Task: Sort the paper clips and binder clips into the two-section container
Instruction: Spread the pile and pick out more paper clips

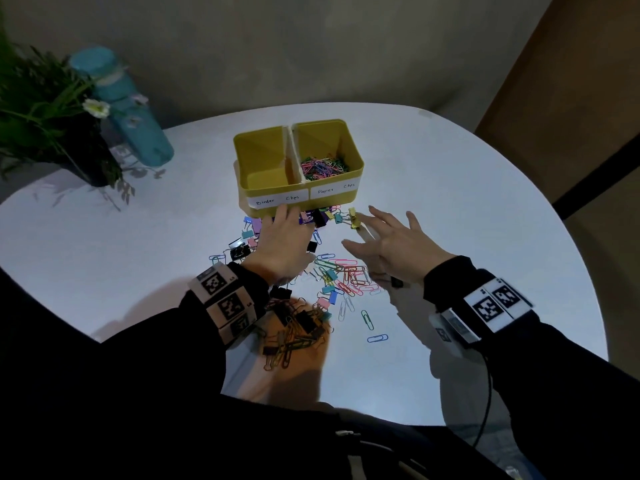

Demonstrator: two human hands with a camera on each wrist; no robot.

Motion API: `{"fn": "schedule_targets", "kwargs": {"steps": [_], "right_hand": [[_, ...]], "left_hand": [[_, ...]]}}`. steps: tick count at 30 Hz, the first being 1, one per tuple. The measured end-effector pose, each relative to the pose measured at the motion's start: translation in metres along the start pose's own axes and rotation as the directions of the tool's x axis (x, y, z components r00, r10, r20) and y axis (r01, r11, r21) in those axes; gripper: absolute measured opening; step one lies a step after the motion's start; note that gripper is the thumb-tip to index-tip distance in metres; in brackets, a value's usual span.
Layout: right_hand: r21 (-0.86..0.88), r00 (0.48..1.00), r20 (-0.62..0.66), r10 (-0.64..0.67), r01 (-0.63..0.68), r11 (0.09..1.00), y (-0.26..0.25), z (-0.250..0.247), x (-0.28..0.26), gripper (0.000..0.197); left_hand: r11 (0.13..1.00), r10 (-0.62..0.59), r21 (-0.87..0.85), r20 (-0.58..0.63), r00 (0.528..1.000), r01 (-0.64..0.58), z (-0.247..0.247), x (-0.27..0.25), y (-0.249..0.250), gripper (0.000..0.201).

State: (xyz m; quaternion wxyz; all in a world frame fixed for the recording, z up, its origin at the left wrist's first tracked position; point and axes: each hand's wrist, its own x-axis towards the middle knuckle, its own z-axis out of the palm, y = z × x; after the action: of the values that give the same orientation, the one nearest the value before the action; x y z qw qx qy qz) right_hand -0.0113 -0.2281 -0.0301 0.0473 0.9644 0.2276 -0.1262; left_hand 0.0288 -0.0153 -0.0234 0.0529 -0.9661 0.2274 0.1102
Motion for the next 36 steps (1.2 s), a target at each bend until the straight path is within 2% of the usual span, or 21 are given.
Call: {"fn": "schedule_targets", "kwargs": {"steps": [2, 4, 6, 8, 10, 13, 16, 19, 21, 23, 26, 29, 32, 36], "right_hand": [[-0.049, 0.998, 0.064, -0.008, 0.011, 0.999, -0.003, 0.002, 0.001, 0.055], [-0.035, 0.998, 0.057, -0.005, 0.007, 0.999, -0.001, 0.002, -0.006, 0.054], [0.097, 0.996, -0.073, 0.055, -0.048, 0.994, 0.004, 0.002, -0.020, 0.045], [0.311, 0.960, -0.198, 0.200, -0.132, 0.941, 0.010, 0.003, -0.038, 0.027], [0.408, 0.928, -0.147, 0.342, -0.258, 0.876, 0.012, 0.005, -0.050, 0.019], [0.469, 0.918, -0.033, 0.395, -0.334, 0.817, 0.011, 0.019, -0.055, 0.028], [0.593, 0.900, -0.050, 0.434, -0.323, 0.738, 0.013, 0.027, -0.047, 0.023], [0.602, 0.838, -0.093, 0.538, -0.383, 0.701, 0.019, 0.029, -0.037, 0.019], [0.617, 0.810, -0.118, 0.574, -0.393, 0.682, 0.018, 0.025, -0.034, 0.023], [0.635, 0.852, -0.055, 0.520, -0.372, 0.677, 0.008, 0.020, -0.035, 0.036], [0.617, 0.929, 0.062, 0.365, -0.323, 0.718, -0.014, 0.018, -0.033, 0.056], [0.632, 0.939, 0.005, 0.345, -0.270, 0.726, -0.027, 0.021, -0.020, 0.063], [0.684, 0.942, -0.057, 0.330, -0.204, 0.701, -0.031, 0.023, -0.007, 0.058], [0.660, 0.959, -0.101, 0.264, -0.134, 0.739, -0.032, 0.027, 0.007, 0.035]], "left_hand": [[0.996, 0.052, -0.076, -0.043, 0.998, -0.055, -0.001, 0.000, 0.005, 0.044], [0.982, 0.101, -0.159, -0.014, 0.995, -0.102, -0.002, 0.000, 0.008, 0.040], [0.964, 0.132, -0.235, 0.031, 0.991, -0.121, -0.004, -0.001, 0.012, 0.040], [0.955, 0.151, -0.262, 0.038, 0.988, -0.136, -0.004, 0.001, 0.015, 0.037], [0.953, 0.163, -0.262, 0.023, 0.986, -0.151, -0.005, 0.004, 0.019, 0.032], [0.950, 0.186, -0.261, 0.035, 0.982, -0.171, -0.004, 0.010, 0.025, 0.033], [0.925, 0.231, -0.323, 0.063, 0.971, -0.199, -0.002, 0.013, 0.031, 0.033], [0.891, 0.295, -0.387, 0.095, 0.951, -0.237, -0.002, 0.014, 0.035, 0.032], [0.885, 0.299, -0.399, 0.094, 0.950, -0.239, -0.002, 0.012, 0.036, 0.036], [0.910, 0.240, -0.363, 0.070, 0.968, -0.199, -0.002, 0.010, 0.035, 0.050], [0.946, 0.188, -0.291, 0.143, 0.972, -0.140, -0.003, 0.007, 0.036, 0.068], [0.938, 0.179, -0.324, 0.152, 0.972, -0.122, -0.002, 0.005, 0.038, 0.060], [0.910, 0.160, -0.403, 0.139, 0.977, -0.092, 0.000, 0.005, 0.038, 0.043], [0.916, 0.164, -0.388, 0.131, 0.978, -0.102, 0.001, 0.006, 0.037, 0.038]]}}
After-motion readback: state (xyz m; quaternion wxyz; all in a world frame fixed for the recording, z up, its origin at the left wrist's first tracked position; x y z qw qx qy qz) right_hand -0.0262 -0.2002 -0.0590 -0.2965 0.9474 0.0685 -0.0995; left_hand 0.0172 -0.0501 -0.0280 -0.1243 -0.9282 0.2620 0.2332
